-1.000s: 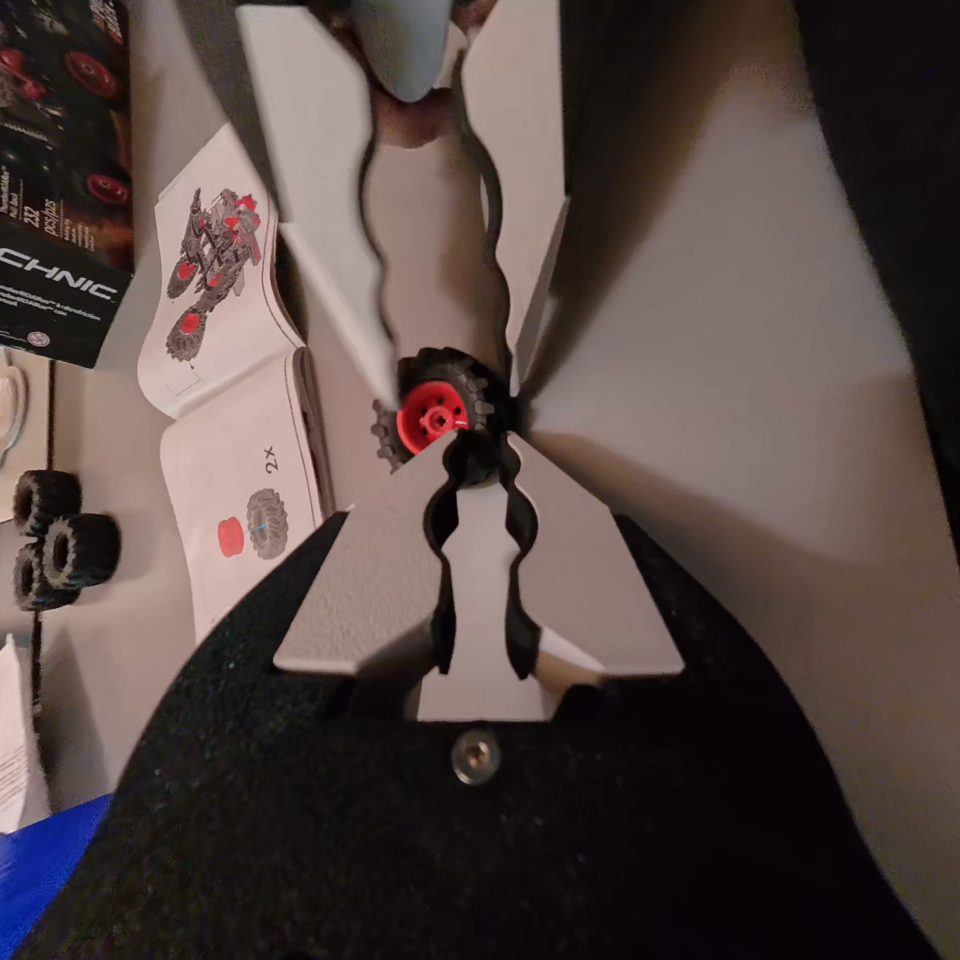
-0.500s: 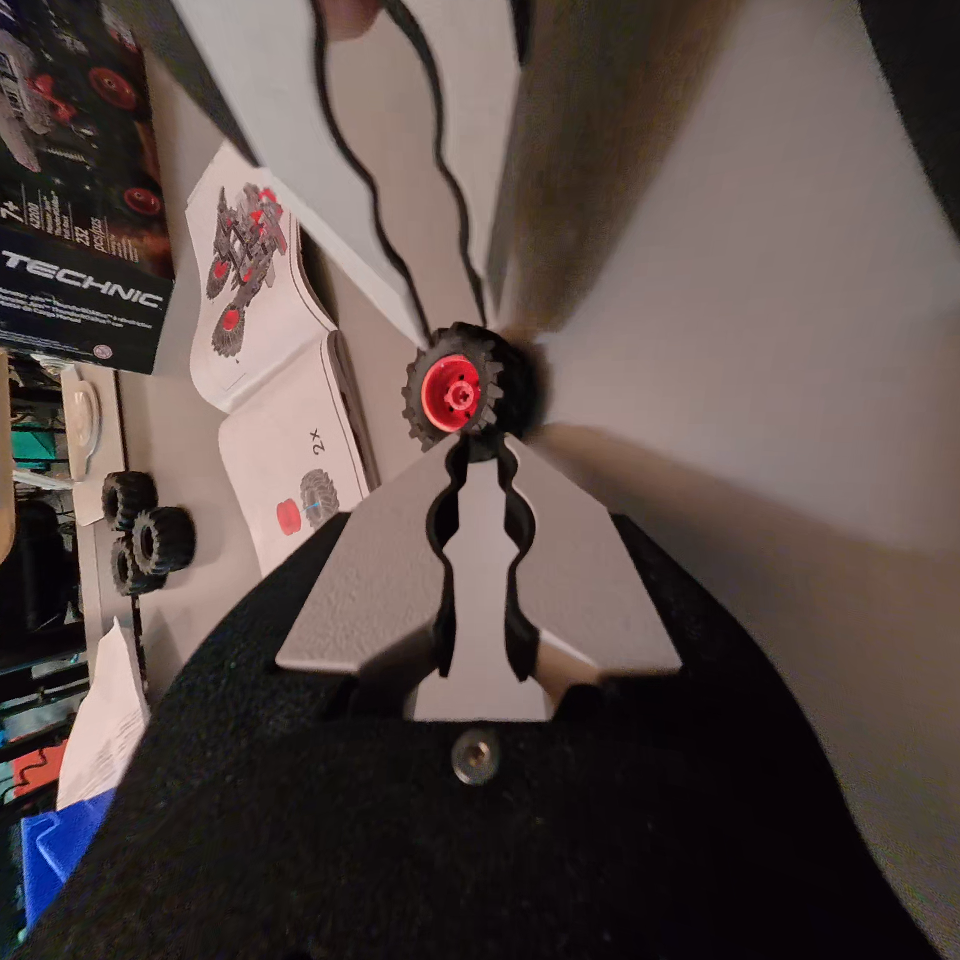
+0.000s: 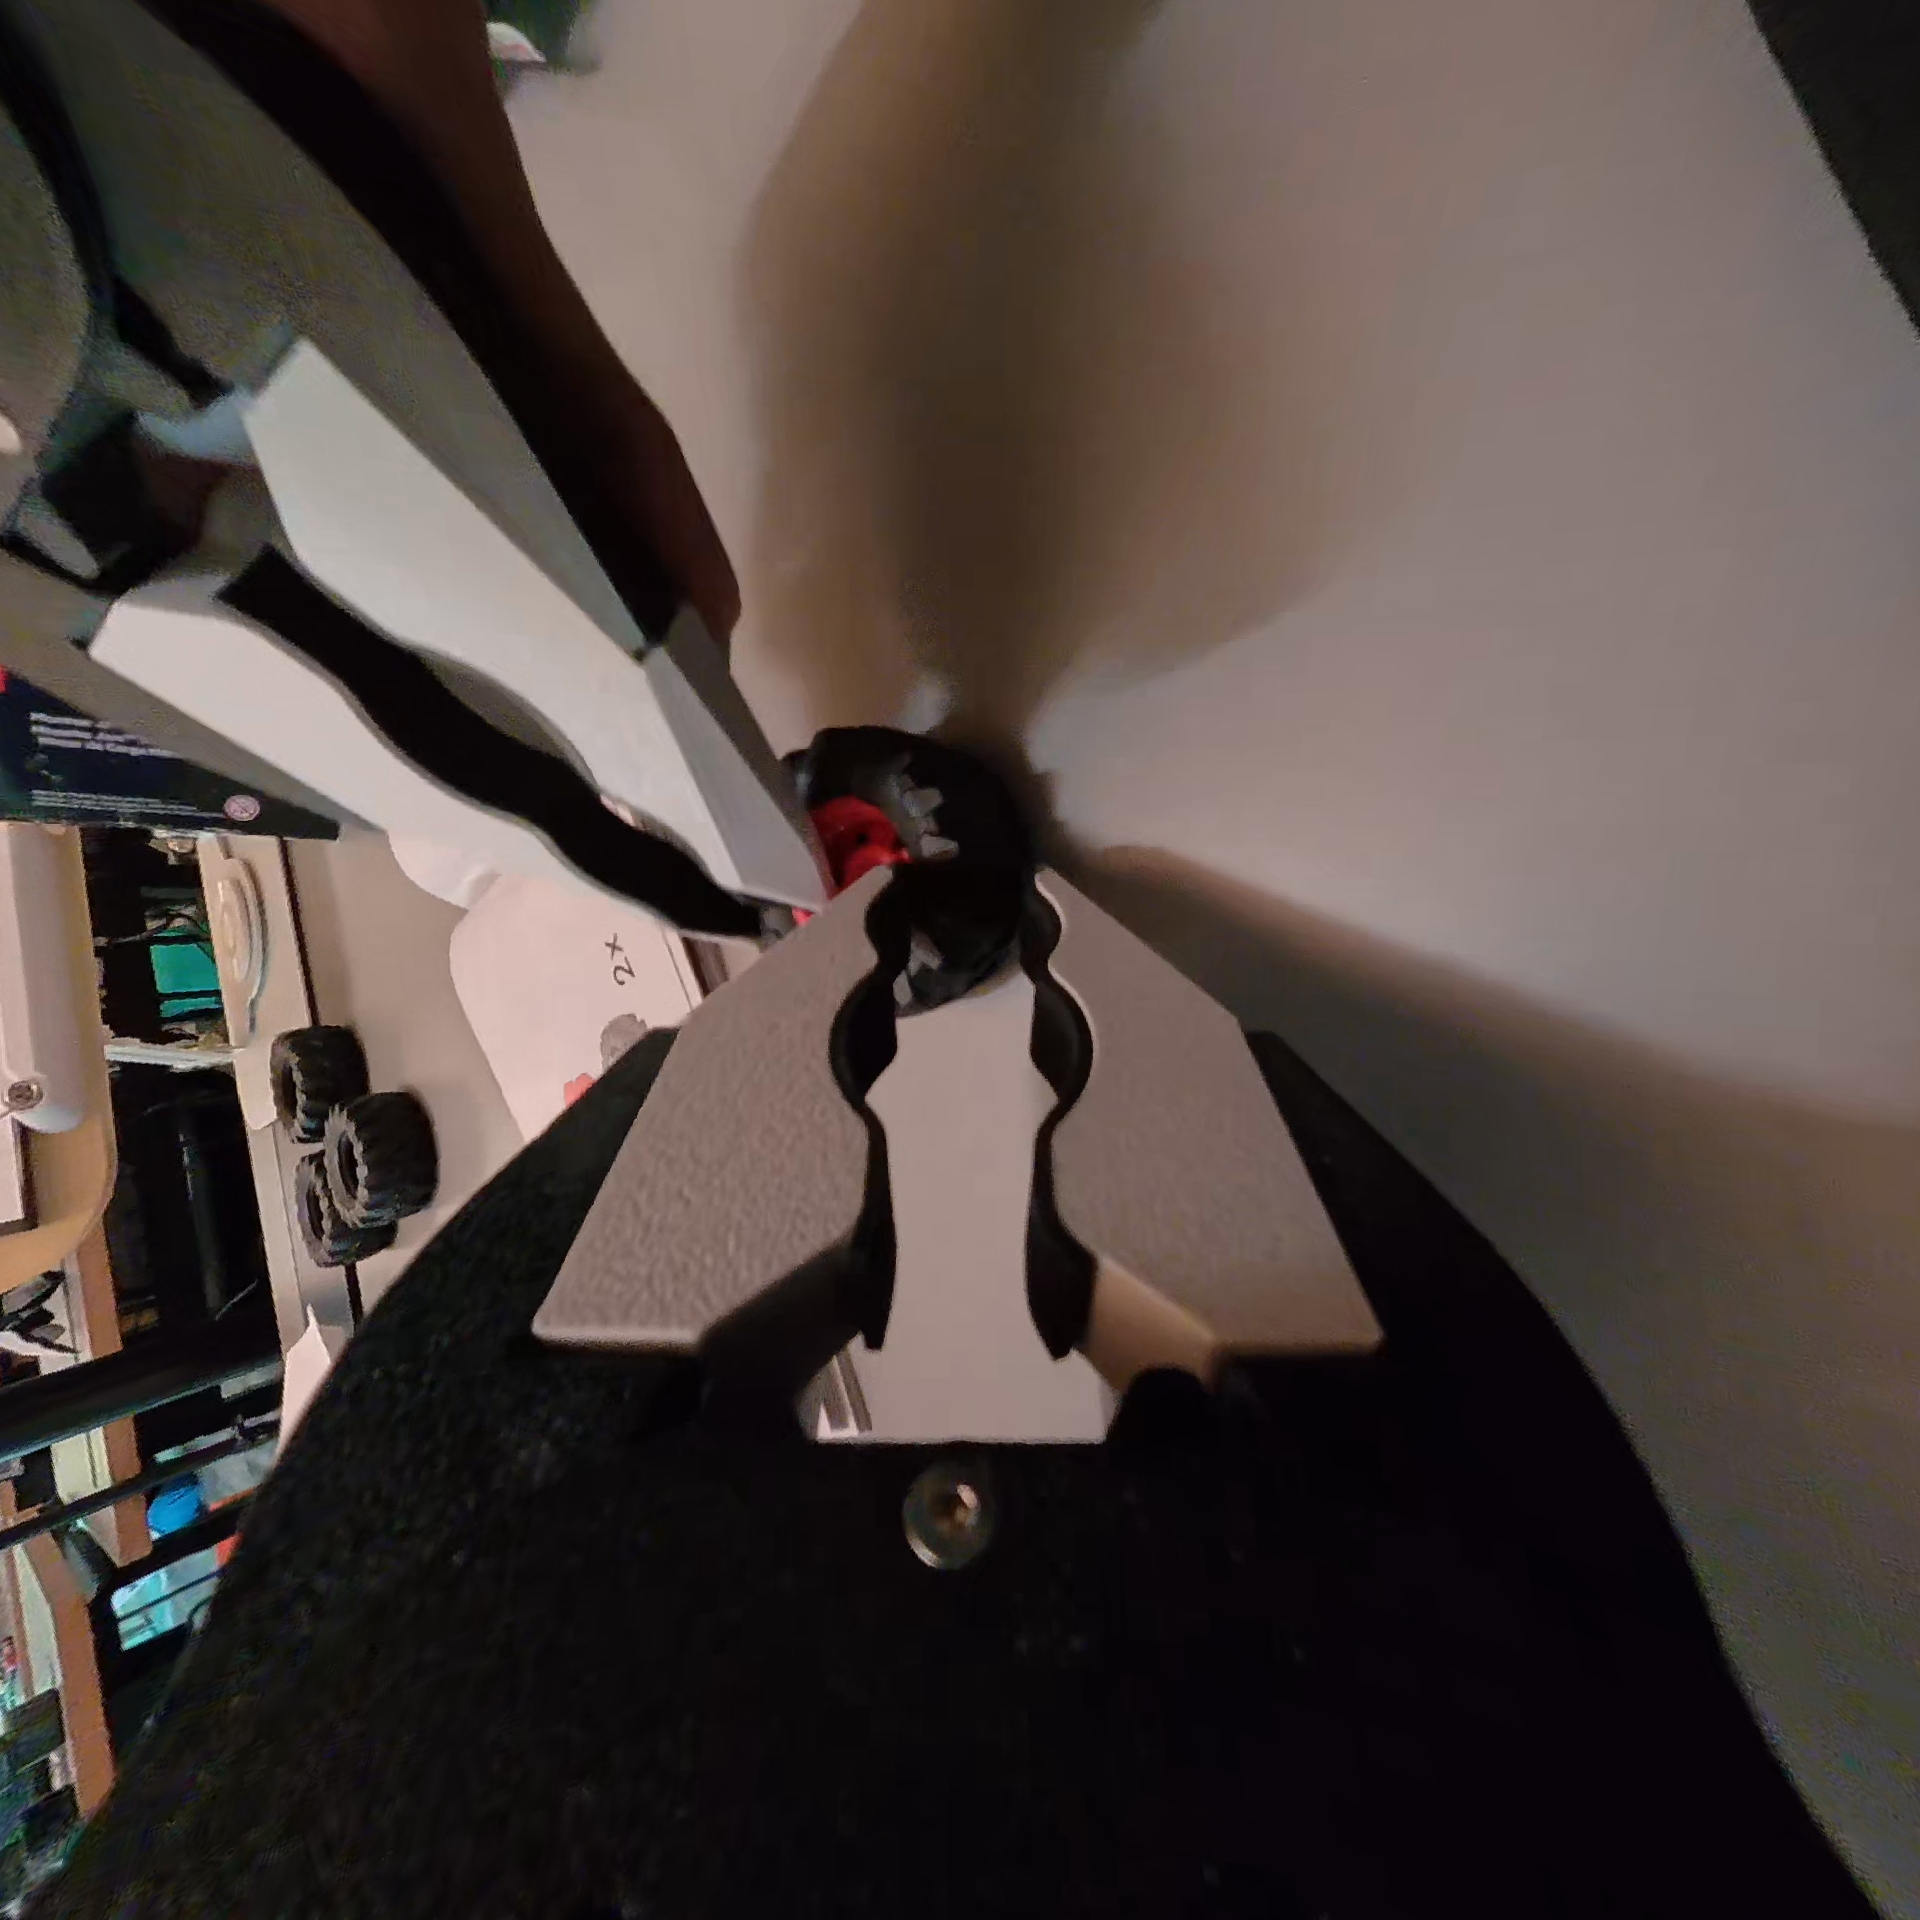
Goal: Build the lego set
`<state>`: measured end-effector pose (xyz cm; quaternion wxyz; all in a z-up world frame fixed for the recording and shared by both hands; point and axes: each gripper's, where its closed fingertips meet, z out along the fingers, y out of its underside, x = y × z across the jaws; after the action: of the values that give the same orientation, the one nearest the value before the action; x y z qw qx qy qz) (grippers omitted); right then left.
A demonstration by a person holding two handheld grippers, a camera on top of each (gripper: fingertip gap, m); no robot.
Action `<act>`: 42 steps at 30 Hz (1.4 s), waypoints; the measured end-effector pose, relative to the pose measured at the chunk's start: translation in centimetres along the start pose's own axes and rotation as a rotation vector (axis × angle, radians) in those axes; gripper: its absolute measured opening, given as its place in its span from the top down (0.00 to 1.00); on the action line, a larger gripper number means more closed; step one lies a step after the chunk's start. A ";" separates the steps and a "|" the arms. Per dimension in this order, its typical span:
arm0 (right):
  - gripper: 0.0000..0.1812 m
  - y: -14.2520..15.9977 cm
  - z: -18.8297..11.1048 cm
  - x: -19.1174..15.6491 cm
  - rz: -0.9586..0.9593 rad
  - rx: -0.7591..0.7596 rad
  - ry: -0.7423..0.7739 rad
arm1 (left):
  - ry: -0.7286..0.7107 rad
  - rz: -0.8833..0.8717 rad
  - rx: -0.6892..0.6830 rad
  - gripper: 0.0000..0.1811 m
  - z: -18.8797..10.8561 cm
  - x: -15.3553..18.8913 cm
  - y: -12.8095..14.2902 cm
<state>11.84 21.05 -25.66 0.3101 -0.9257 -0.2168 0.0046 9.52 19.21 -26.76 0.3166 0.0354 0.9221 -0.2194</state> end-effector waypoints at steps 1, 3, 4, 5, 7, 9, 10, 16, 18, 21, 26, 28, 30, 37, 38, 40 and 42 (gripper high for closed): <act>0.92 -0.1 0.2 0.2 -0.005 -0.011 0.018 | -0.004 0.007 0.000 0.90 0.1 -0.1 0.0; 0.92 0.0 0.3 0.4 0.019 -0.026 0.029 | -0.004 0.030 -0.001 0.91 0.2 -0.1 0.0; 0.92 0.1 0.3 0.5 0.066 -0.020 0.025 | -0.013 0.042 -0.004 0.90 0.2 -0.2 0.0; 0.92 0.2 0.4 0.6 0.129 -0.002 0.015 | -0.028 0.038 -0.008 0.90 0.2 -0.3 0.1; 0.92 0.5 0.4 0.7 0.224 0.031 0.000 | -0.064 0.001 0.004 0.90 0.3 -0.3 0.1; 0.92 0.4 0.4 0.7 0.237 0.036 0.031 | -0.103 0.007 -0.009 0.90 0.3 -0.3 0.1; 0.92 0.4 0.4 0.7 0.230 0.036 0.054 | -0.117 0.018 -0.027 0.90 0.3 -0.2 0.1; 0.92 0.5 0.4 0.7 0.280 0.085 0.080 | -0.088 -0.214 0.036 0.91 0.1 -0.5 -0.2; 0.92 0.5 0.4 0.7 0.253 0.061 0.093 | -0.048 -0.247 0.074 0.91 -0.3 -0.5 -0.2; 0.92 0.5 0.3 0.6 0.243 0.050 0.094 | 0.012 -0.252 0.101 0.93 -0.9 -0.5 -0.3; 0.92 0.4 0.3 0.6 0.211 0.026 0.108 | 0.126 -0.272 0.116 1.00 -1.6 -0.7 -0.4; 0.92 0.4 0.3 0.6 0.210 0.027 0.109 | 0.173 -0.275 0.105 1.00 -1.9 -0.6 -0.6; 0.92 0.4 0.3 0.6 0.215 0.036 0.106 | 0.212 -0.284 0.087 1.00 -1.8 -0.6 -0.6; 0.92 0.4 0.4 1.0 0.219 0.047 0.087 | 0.490 -0.186 -0.060 1.00 -1.4 2.7 -1.1; 0.92 0.4 0.4 0.9 0.203 0.044 0.077 | 0.435 -0.138 -0.099 1.00 -0.8 2.5 -0.7; 0.92 0.4 0.4 0.9 0.192 0.042 0.062 | 0.362 -0.133 -0.009 1.00 -1.3 1.3 -2.0; 0.92 0.4 0.4 0.9 0.197 0.055 0.047 | 0.360 -0.263 0.055 1.00 -1.9 -0.4 -2.6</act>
<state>12.76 21.36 -26.13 0.3383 -0.9335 -0.1174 0.0193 8.17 17.69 -24.16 0.1146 -0.0377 0.9542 -0.2739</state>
